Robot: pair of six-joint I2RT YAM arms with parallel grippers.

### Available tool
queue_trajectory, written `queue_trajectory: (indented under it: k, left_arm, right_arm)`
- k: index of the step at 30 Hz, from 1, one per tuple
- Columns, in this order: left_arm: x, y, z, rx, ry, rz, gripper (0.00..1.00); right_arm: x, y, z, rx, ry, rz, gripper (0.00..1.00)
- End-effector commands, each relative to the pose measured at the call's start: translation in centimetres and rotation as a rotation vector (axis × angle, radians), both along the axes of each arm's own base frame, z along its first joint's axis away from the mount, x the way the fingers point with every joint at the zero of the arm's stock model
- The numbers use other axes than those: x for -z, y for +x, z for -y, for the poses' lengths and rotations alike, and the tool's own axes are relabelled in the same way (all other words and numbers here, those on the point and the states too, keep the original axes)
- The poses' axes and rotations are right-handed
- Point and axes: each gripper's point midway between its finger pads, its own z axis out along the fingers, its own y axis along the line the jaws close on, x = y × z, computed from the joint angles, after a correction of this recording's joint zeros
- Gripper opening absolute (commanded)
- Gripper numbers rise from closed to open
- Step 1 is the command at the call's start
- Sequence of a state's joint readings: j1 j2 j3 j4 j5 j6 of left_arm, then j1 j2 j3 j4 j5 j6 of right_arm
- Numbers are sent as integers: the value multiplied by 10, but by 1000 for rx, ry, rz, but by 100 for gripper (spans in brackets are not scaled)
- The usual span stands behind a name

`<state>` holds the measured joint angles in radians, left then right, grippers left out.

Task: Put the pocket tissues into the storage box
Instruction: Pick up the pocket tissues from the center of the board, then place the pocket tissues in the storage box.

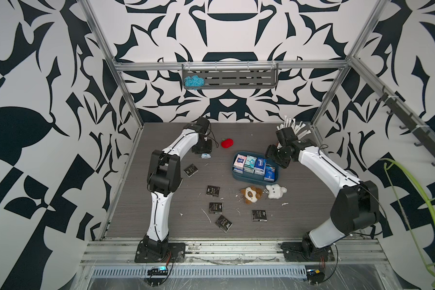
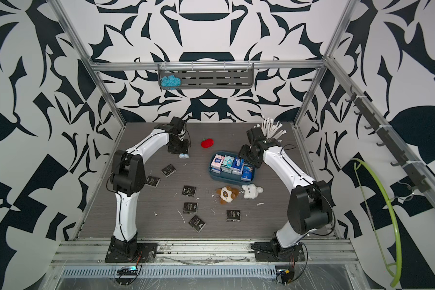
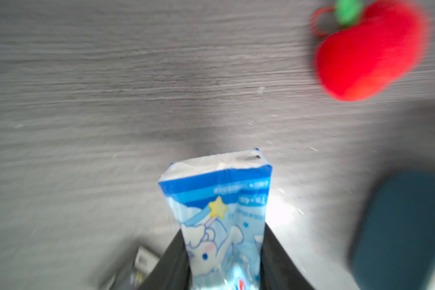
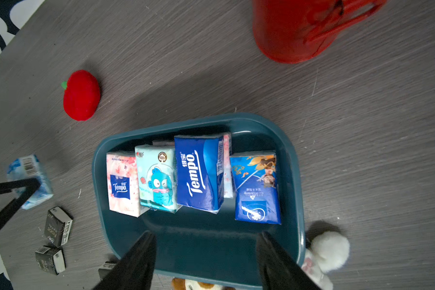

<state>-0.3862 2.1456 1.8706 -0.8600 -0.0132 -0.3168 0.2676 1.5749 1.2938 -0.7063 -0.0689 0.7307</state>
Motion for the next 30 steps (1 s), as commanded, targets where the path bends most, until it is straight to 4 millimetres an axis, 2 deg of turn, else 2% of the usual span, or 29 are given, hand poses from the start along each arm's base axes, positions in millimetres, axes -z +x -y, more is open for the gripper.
queue_trajectory:
  k: [1, 6, 10, 14, 17, 25, 30]
  left_arm:
    - [-31, -25, 18, -32, -55, 11, 42]
    - [-45, -56, 66, -36, -131, 33, 42]
    - [-52, -81, 119, 18, -153, 70, 42]
    - [-58, -100, 172, 98, -174, 97, 42]
    - [-59, -111, 203, 144, -181, 102, 42]
    - [-60, -127, 273, 226, -264, 91, 42]
    - [-47, -126, 298, 232, -281, 79, 42]
  right_arm:
    - [-5, -5, 12, 12, -12, 19, 68]
    - [4, -16, 28, 49, -7, -8, 68]
    - [11, -27, 41, 89, 4, -28, 68]
    - [21, -40, 62, 167, 10, -56, 69]
    - [27, -47, 75, 206, 20, -75, 69]
    - [34, -59, 101, 283, -8, -108, 71]
    - [28, -60, 106, 298, 0, -86, 71]
